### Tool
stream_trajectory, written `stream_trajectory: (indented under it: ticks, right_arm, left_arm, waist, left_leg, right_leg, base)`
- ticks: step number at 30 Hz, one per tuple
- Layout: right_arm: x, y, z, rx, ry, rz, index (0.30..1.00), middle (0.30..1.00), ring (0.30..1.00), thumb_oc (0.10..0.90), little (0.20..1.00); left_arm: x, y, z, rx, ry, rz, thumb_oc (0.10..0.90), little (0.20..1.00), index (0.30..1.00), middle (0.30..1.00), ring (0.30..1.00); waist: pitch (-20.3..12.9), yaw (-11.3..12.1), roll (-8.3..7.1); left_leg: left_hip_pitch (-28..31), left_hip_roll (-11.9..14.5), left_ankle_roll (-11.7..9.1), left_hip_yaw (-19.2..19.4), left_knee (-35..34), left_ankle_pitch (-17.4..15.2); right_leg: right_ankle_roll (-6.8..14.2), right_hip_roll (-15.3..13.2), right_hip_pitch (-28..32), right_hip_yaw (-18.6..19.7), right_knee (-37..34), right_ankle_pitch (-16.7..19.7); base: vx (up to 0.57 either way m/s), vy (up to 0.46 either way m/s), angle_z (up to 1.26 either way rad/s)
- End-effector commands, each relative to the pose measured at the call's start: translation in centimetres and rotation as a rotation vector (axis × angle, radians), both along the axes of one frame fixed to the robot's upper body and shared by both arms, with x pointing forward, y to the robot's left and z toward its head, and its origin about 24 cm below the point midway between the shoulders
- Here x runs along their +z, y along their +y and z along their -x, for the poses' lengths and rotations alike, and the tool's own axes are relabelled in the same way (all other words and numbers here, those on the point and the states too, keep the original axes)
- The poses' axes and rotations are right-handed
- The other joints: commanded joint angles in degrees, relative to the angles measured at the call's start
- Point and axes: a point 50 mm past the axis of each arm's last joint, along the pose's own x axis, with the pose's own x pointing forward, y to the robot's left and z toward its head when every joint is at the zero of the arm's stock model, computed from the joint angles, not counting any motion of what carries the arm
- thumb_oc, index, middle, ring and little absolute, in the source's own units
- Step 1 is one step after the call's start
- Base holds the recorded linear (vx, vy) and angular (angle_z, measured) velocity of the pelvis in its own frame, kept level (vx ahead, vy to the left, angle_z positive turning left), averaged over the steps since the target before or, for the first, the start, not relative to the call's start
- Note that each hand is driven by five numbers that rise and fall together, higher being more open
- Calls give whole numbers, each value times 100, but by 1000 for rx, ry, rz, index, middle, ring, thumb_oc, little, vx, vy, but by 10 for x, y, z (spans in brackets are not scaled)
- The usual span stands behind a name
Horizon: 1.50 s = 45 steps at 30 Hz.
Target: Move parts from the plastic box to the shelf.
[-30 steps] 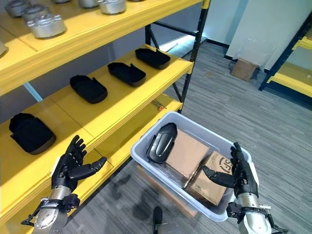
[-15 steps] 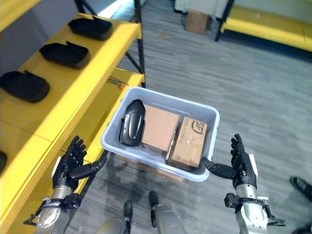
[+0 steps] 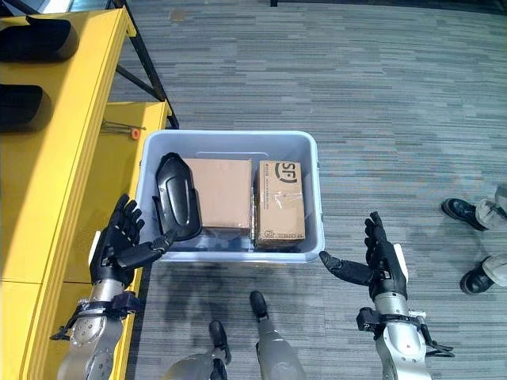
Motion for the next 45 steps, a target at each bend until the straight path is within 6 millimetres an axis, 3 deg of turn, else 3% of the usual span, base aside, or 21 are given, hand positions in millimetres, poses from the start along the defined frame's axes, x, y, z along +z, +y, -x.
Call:
stream_trajectory:
  ticks: [1,6,8,9,10,11,12,13,17,18,33,34,45]
  right_arm:
    - [38,5,-14,26,-210,64,1000,1000,1000,900,1000]
    - [32,11,-13,31,-193,34,1000,1000,1000,900,1000]
    - [28,16,-14,39,-186,11,1000,1000,1000,900,1000]
    - [29,19,-16,46,-191,7,1000,1000,1000,900,1000]
    - [29,19,-16,46,-191,7,1000,1000,1000,900,1000]
    - [31,23,-20,63,-201,14,1000,1000,1000,900,1000]
    - [31,23,-20,63,-200,15,1000,1000,1000,900,1000]
    - [34,25,-23,78,-200,36,1000,1000,1000,900,1000]
    - [30,19,-20,57,-174,50,1000,1000,1000,900,1000]
    - [29,18,-19,33,-182,14,1000,1000,1000,900,1000]
    - [17,32,-13,47,-185,-214,1000,1000,1000,900,1000]
    - [-34,14,23,-56,91,-265,1000,1000,1000,900,1000]
    - [-31,17,15,-8,95,-242,1000,1000,1000,900,1000]
  left_arm:
    - [42,15,6,-15,-197,-151,900,1000,1000,1000,1000]
    - [44,18,5,-7,-191,-187,900,1000,1000,1000,1000]
    - [43,21,5,5,-184,-196,900,1000,1000,1000,1000]
    - [45,22,5,15,-187,-203,900,1000,1000,1000,1000]
    - [45,22,5,15,-187,-203,900,1000,1000,1000,1000]
    - [47,26,5,35,-191,-215,900,1000,1000,1000,1000]
    - [47,26,6,34,-190,-215,900,1000,1000,1000,1000]
    - [44,27,7,40,-180,-206,900,1000,1000,1000,1000]
    - [38,24,5,33,-159,-174,900,1000,1000,1000,1000]
    - [32,18,6,30,-142,-133,900,1000,1000,1000,1000]
    - [19,8,8,14,-87,-75,900,1000,1000,1000,1000]
    - [-13,26,15,28,117,-136,900,1000,1000,1000,1000]
    - [-15,30,20,50,129,-121,900,1000,1000,1000,1000]
  waist:
    - [-603,47,-419]
    - [-571,38,-517]
    - [-490,57,-580]
    - [-449,119,-601]
    - [-446,119,-602]
    - [-418,297,-590]
    - [-406,284,-582]
    - [-405,330,-545]
    - [-466,322,-555]
    - [-539,323,-517]
    - [-885,129,-197]
    - [-849,4,-62]
    - [-798,166,-141]
  left_leg:
    - [-484,207,-65,-228,496,-141]
    - [-360,227,23,-171,497,-249]
    - [-235,319,22,-62,357,-231]
    - [-178,360,-3,1,300,-204]
    - [-174,361,-4,1,293,-200]
    - [-120,435,-99,153,226,-162]
    - [-99,436,-97,136,230,-185]
    - [-28,540,-190,263,218,-178]
    - [37,433,-217,170,246,-191]
    - [122,439,-242,165,214,-202]
    - [555,637,-461,165,162,-100]
    - [375,1559,-795,-290,148,433]
    - [292,1408,-788,-379,205,314]
  right_leg:
    - [765,-490,703,87,274,-1054]
    - [842,-402,585,21,668,-1088]
    - [989,-236,329,-182,1013,-978]
    - [1001,-232,217,-445,1115,-894]
    - [1000,-230,214,-445,1122,-896]
    - [924,-603,136,-1567,966,-789]
    - [930,-604,164,-1584,971,-810]
    - [876,-802,82,-1872,686,-703]
    - [786,-799,257,-1641,454,-693]
    - [771,-793,391,-1838,363,-711]
    - [545,-593,1038,-1879,231,-1073]
    - [719,-992,1002,-1624,904,-1461]
    - [818,-1216,1153,-1775,811,-1407]
  base:
    - [48,116,-35]
    - [5,66,-16]
    - [-59,22,-6]
    - [-30,11,-11]
    - [-53,-36,-28]
    - [-22,-36,-42]
    - [5,-110,-56]
    - [69,-83,-50]
    - [73,-64,-17]
    - [117,-129,11]
    - [65,-74,-3]
    - [0,0,0]
    - [24,43,5]
